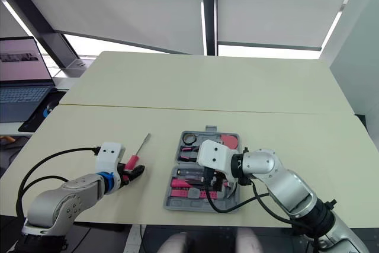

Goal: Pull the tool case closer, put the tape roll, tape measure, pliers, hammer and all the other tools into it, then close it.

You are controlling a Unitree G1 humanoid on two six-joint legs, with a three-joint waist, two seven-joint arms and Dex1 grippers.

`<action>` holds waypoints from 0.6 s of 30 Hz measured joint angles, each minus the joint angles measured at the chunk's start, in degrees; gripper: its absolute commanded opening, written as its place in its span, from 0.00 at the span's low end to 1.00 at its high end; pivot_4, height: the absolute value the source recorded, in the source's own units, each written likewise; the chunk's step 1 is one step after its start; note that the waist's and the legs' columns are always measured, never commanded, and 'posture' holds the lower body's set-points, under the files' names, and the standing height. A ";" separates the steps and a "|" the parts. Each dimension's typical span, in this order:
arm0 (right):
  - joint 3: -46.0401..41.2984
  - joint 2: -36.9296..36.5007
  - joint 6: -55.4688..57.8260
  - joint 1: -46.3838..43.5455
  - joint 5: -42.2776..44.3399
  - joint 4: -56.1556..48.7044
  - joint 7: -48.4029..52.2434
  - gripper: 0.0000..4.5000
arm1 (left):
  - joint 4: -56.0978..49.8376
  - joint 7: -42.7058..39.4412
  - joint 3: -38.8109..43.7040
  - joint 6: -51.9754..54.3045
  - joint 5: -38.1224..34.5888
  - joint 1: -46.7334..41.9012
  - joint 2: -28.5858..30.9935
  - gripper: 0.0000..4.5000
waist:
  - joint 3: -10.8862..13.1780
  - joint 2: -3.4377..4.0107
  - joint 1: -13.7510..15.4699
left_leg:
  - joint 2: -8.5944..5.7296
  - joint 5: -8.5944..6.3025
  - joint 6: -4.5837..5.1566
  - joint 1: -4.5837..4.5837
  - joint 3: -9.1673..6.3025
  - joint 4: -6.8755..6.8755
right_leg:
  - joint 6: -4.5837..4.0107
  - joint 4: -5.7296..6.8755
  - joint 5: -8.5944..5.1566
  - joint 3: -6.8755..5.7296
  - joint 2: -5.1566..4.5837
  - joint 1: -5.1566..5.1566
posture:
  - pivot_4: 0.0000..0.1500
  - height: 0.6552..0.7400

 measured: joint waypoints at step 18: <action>-2.31 0.78 0.34 -0.43 1.62 0.16 0.36 1.00 | 4.39 -12.38 0.28 -13.94 9.44 1.04 -0.84 1.00 | 0.01 -0.01 0.04 | -0.01 -0.03 0.04 -0.01 0.00 -0.02 | -0.06 -0.05 -0.03 -0.07 -0.02 0.03 | 1.00 1.00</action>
